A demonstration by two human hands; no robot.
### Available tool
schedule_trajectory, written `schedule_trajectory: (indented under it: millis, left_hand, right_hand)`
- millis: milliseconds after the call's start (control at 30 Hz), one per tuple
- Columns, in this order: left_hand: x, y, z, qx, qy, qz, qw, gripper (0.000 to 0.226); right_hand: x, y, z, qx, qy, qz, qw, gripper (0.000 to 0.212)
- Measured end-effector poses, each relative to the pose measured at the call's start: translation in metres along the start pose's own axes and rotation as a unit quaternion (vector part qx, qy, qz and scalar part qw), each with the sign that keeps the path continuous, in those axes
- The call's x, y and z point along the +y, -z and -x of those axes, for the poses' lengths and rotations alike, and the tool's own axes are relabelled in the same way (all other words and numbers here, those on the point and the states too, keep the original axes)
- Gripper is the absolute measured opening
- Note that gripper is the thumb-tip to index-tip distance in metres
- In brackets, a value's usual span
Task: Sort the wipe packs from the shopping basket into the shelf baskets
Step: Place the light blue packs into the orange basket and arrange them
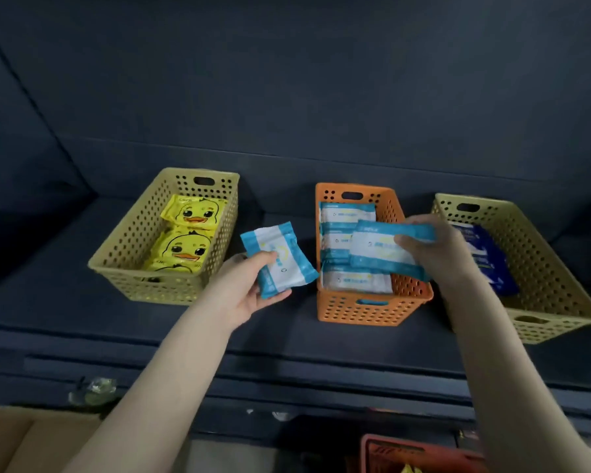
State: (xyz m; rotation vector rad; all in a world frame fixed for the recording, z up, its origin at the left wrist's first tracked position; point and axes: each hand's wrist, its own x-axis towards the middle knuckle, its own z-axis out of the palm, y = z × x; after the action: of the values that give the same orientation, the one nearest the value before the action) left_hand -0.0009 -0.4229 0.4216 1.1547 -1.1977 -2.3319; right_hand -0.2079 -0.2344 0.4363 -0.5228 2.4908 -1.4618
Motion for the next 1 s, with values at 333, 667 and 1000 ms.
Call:
schedule_trajectory:
  millis: [333, 667, 1000]
  left_hand:
    - [0.021, -0.028, -0.058, -0.042, -0.059, -0.009, 0.997, 0.033]
    - [0.037, -0.035, -0.095, -0.073, -0.092, 0.001, 0.993, 0.017]
    - [0.045, -0.046, -0.113, -0.134, -0.118, -0.072, 0.981, 0.016]
  right_hand:
    - [0.016, -0.038, -0.033, -0.229, 0.007, 0.16, 0.96, 0.028]
    - [0.029, -0.051, -0.028, -0.224, 0.042, 0.228, 0.947, 0.025]
    - [-0.002, -0.044, -0.051, -0.08, -0.022, 0.017, 0.996, 0.033]
